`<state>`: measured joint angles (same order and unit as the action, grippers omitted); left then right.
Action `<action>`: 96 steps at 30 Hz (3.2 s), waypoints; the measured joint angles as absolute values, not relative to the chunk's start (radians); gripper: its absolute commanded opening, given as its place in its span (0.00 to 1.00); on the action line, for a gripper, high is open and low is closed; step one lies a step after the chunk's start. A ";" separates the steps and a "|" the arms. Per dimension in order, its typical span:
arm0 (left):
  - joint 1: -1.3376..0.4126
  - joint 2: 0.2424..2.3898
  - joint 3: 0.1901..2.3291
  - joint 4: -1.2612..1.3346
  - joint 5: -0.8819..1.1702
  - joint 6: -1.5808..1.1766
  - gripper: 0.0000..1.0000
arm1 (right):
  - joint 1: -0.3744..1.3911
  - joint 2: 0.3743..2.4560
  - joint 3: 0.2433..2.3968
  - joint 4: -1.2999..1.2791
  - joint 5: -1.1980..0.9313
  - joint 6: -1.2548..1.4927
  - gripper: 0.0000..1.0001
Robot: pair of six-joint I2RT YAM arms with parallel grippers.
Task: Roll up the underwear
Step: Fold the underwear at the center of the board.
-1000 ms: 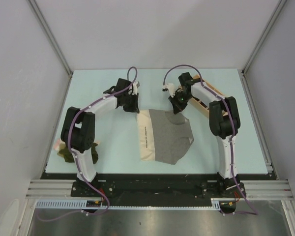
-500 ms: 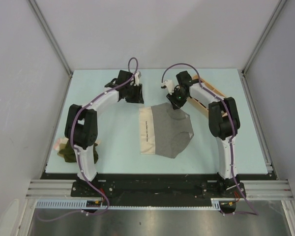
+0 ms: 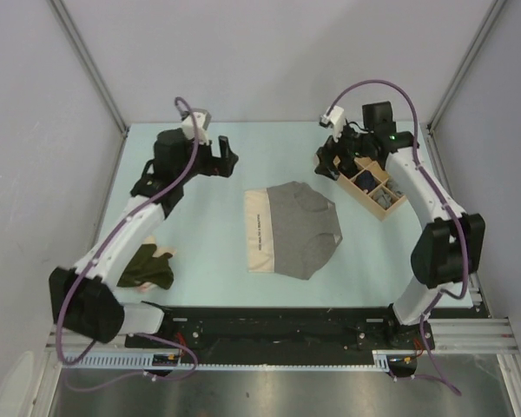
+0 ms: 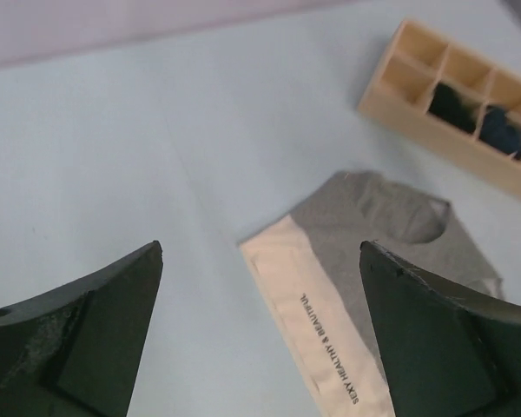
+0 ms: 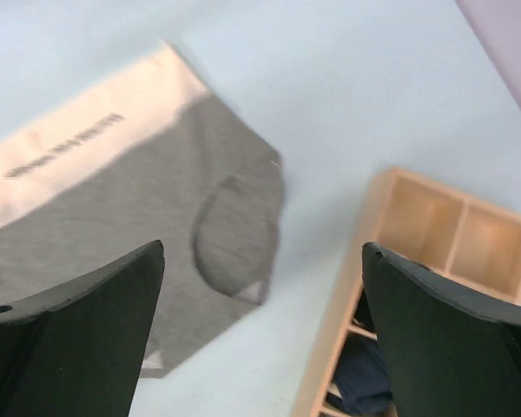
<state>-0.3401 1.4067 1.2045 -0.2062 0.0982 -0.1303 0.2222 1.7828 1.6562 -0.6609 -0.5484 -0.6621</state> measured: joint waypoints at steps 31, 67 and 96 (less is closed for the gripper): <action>-0.221 2.111 1.555 -0.389 0.552 -0.197 0.71 | 0.295 2.505 2.298 -0.907 -0.583 -0.392 0.71; -0.273 2.227 1.658 -0.521 0.567 -0.141 0.10 | 0.301 2.590 2.334 -0.959 -0.632 -0.343 0.06; -0.273 2.114 1.616 -0.426 0.495 -0.138 0.59 | 0.242 2.507 2.296 -0.879 -0.751 -0.331 0.00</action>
<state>-0.2729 2.1136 1.6157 -0.4259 0.4946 -0.1383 0.2417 2.5069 2.2955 -0.8787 -0.7506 -0.3313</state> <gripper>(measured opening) 0.583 0.009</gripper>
